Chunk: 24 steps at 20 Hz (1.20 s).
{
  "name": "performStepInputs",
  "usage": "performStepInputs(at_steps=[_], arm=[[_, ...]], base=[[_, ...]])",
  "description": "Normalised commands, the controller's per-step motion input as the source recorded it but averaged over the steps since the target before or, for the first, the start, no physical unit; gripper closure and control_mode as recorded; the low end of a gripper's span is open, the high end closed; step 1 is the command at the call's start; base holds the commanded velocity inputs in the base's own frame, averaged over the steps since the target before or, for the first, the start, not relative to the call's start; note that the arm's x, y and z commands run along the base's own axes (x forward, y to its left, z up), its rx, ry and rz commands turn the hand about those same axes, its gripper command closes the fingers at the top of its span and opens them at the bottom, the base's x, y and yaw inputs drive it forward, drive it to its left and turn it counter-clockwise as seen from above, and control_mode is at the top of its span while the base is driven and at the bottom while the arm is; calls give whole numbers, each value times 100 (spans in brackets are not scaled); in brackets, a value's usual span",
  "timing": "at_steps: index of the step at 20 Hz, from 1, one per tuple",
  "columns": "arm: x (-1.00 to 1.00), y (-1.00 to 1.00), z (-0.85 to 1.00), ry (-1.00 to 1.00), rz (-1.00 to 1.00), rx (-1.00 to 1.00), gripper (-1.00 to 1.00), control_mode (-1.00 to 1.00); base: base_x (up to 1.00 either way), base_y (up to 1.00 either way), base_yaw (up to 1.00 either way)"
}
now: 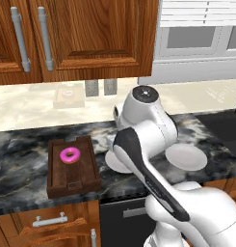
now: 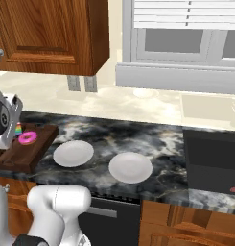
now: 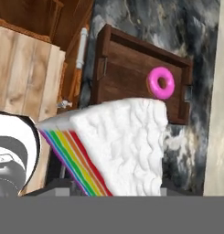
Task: Move the dessert items from the plates to the tray.
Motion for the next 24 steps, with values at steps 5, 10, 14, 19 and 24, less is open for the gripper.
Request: performStepInputs(at_steps=[5,10,14,19,24], arm=[[0,80,-16,8,1,3,100,-100],[12,82,-34,13,0,8,100,-100],[4,26,-9,3,0,3,100,-100],[33,21,-19,1,0,1,100,-100],[60,33,-38,0,0,0,100,-100]], base=[[0,0,0],[0,0,0],[0,0,0],[0,0,0],[0,0,0]])
